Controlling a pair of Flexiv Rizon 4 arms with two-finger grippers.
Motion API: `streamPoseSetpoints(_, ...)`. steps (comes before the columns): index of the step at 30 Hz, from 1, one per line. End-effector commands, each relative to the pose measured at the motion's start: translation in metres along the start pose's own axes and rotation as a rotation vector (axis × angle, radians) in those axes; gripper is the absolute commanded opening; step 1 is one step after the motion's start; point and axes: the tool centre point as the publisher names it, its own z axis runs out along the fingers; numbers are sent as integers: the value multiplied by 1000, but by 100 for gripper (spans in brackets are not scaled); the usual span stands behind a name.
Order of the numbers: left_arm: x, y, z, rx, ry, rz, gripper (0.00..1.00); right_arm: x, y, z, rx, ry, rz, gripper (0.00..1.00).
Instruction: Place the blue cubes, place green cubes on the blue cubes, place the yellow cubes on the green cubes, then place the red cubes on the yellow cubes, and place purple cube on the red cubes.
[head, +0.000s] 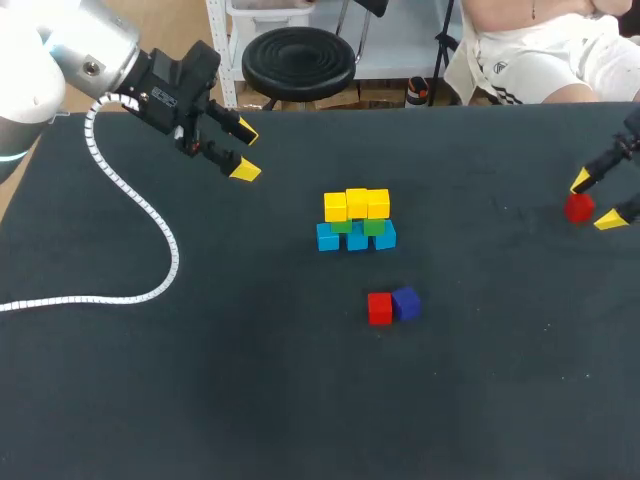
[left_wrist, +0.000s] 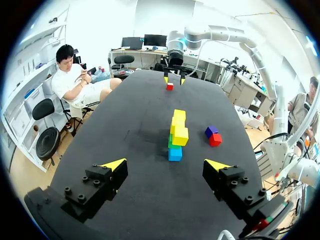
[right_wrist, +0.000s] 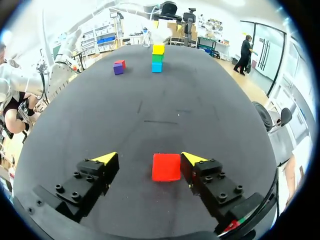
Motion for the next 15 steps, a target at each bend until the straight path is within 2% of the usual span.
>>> streamPoseSetpoints(1,0,0,0,0,0,2,100,2,3,-3,16,-6,-1,84)
streamPoseSetpoints(3,0,0,0,0,0,2,100,2,3,-4,23,-9,-2,100)
streamPoseSetpoints(11,0,0,0,0,0,2,100,3,0,-5,30,-10,5,100)
streamPoseSetpoints(15,0,0,0,0,0,2,100,9,-5,-4,27,-54,37,100)
